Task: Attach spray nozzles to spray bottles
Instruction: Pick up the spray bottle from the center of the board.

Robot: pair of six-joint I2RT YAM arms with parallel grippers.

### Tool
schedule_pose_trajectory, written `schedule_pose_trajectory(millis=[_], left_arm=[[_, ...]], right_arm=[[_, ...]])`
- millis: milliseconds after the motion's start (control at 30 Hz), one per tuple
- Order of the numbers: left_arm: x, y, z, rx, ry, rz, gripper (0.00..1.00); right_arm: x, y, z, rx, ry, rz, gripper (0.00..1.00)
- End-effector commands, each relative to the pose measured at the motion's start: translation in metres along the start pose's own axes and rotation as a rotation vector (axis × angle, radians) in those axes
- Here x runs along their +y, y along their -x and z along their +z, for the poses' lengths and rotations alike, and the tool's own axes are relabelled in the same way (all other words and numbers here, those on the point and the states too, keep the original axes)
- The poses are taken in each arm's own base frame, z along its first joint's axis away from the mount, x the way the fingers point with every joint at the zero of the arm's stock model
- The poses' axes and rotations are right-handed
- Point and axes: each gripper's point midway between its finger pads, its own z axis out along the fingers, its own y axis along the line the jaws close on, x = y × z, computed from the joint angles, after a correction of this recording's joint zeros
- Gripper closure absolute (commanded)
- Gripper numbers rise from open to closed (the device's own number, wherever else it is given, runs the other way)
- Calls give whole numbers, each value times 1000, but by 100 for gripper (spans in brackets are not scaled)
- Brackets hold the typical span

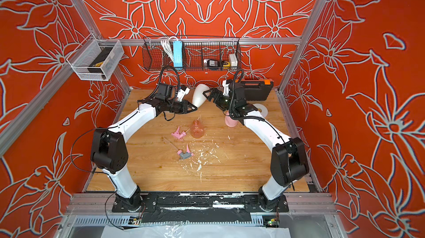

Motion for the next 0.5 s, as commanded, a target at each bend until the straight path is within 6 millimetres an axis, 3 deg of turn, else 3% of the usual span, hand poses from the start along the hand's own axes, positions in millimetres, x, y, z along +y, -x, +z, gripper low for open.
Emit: schedule_pose_trajectory(millis=[0, 467], left_arm=[[-32, 11, -13, -42, -102, 58, 87], [-64, 8, -26, -74, -255, 55, 89]], right_arm=[[13, 16, 2, -50, 49, 21, 3], [26, 36, 8, -146, 178, 16, 3]])
